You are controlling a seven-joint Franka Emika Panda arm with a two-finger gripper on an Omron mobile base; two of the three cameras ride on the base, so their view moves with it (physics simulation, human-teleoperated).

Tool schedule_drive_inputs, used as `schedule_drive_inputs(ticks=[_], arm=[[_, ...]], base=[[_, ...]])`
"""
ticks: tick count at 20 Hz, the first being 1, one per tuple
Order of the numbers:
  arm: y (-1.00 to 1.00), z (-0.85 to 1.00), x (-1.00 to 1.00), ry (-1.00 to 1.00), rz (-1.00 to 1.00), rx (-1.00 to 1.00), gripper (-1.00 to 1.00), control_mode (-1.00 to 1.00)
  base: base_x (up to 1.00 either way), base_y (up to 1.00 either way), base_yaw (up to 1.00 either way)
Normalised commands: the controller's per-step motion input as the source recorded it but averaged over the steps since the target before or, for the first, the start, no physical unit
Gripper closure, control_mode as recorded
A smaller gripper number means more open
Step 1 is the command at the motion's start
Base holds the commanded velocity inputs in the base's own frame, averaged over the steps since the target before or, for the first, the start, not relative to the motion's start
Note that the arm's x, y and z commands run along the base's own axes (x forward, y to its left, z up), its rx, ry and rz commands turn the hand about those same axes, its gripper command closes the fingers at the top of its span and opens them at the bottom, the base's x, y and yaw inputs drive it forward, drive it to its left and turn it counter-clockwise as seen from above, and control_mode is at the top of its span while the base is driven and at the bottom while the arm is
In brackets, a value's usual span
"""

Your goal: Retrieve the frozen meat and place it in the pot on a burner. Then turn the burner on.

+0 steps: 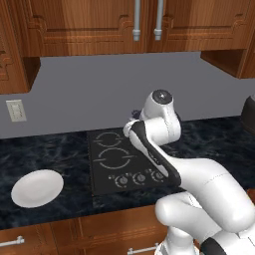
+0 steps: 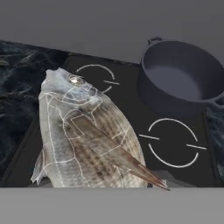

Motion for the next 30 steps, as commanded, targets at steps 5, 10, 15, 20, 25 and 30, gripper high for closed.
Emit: schedule_drive_inputs(ticks=[5,10,15,20,25,30], arm=[[-0.57,0.28,0.0,-0.16,-0.05,0.04,1.0,-1.0],[-0.58,0.42,0.0,-0.04,-0.02,0.11,1.0,-1.0],[-0.22,0.27,0.0,-0.04,0.0,0.04,1.0,-1.0],[-0.37,0.17,0.0,-0.03,-0.02,0.01,1.0,-1.0],[-0.5,0.0,0.02,0.0,-0.05,0.0,1.0,-1.0],[-0.14,0.0,0.26,0.11,0.0,0.0,1.0,-1.0]], base=[[0.0,0.0,0.0],[0.0,0.0,0.0],[0.0,0.0,0.0],[0.0,0.0,0.0],[0.0,0.0,0.0],[0.0,0.0,0.0]])
